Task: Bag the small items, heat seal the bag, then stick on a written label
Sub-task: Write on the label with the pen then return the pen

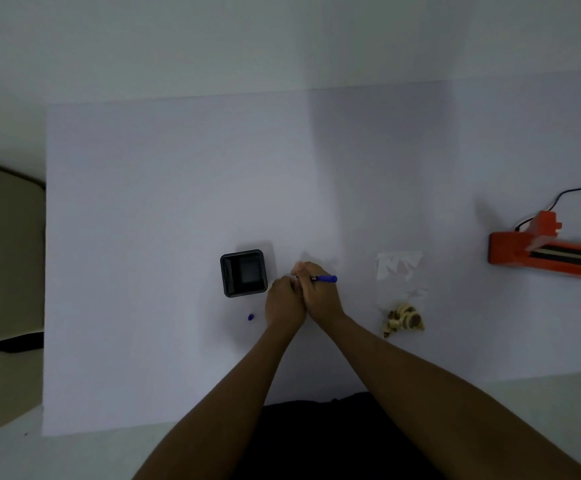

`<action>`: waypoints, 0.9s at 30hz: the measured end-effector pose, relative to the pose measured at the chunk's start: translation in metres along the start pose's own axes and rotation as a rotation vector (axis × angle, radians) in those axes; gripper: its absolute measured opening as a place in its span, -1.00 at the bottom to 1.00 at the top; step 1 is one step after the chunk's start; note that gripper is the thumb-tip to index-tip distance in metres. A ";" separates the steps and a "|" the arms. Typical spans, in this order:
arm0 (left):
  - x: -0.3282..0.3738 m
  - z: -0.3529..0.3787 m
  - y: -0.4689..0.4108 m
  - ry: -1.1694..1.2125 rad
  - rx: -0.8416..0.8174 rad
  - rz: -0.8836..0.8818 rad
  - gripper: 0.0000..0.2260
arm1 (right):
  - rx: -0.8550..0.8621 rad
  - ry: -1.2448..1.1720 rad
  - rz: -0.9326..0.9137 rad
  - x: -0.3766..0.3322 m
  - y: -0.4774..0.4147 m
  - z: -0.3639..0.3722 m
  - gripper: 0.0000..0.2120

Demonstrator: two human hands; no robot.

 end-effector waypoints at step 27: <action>0.005 0.004 -0.006 -0.105 0.000 0.001 -0.83 | 0.052 0.185 -0.061 0.024 -0.001 -0.012 -0.63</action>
Point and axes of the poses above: each hand's wrist, its own y-axis away from the middle knuckle, its own z-axis out of the palm, x = y × z, the point moved 3 cm from there along -y, towards the middle knuckle, and after that the axes turned 10 degrees about x, right-handed, at the moved point
